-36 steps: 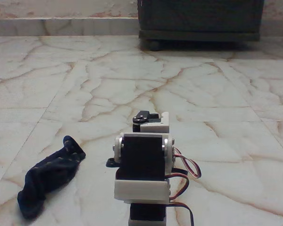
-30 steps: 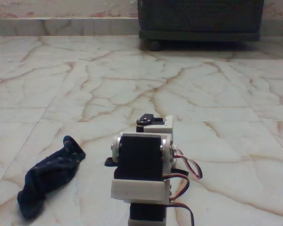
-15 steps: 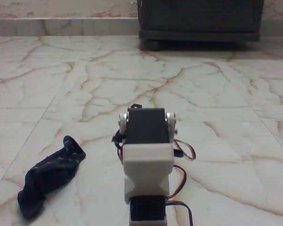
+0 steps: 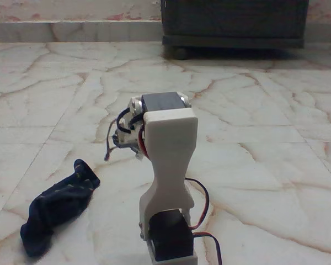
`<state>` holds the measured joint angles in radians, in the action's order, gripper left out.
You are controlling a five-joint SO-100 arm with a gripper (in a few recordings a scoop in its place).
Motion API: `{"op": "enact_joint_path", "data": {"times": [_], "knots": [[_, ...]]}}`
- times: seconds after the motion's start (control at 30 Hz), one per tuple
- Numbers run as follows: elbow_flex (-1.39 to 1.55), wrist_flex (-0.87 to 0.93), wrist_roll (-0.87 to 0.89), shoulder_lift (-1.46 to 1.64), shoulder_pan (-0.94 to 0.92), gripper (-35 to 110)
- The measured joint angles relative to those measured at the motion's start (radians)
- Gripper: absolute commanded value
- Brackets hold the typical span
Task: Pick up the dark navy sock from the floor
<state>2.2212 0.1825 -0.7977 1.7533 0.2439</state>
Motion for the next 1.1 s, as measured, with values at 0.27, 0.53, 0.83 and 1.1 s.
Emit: {"op": "enact_joint_path", "data": {"times": [0.27,0.53,0.83,1.1], "knots": [[-0.106,0.416,0.244,-0.011,0.124,7],[-0.365,0.514,0.360,-0.225,0.299,8],[-0.692,0.537,0.512,-0.566,0.445,8],[-0.979,0.601,0.594,-0.857,0.449,8]]}}
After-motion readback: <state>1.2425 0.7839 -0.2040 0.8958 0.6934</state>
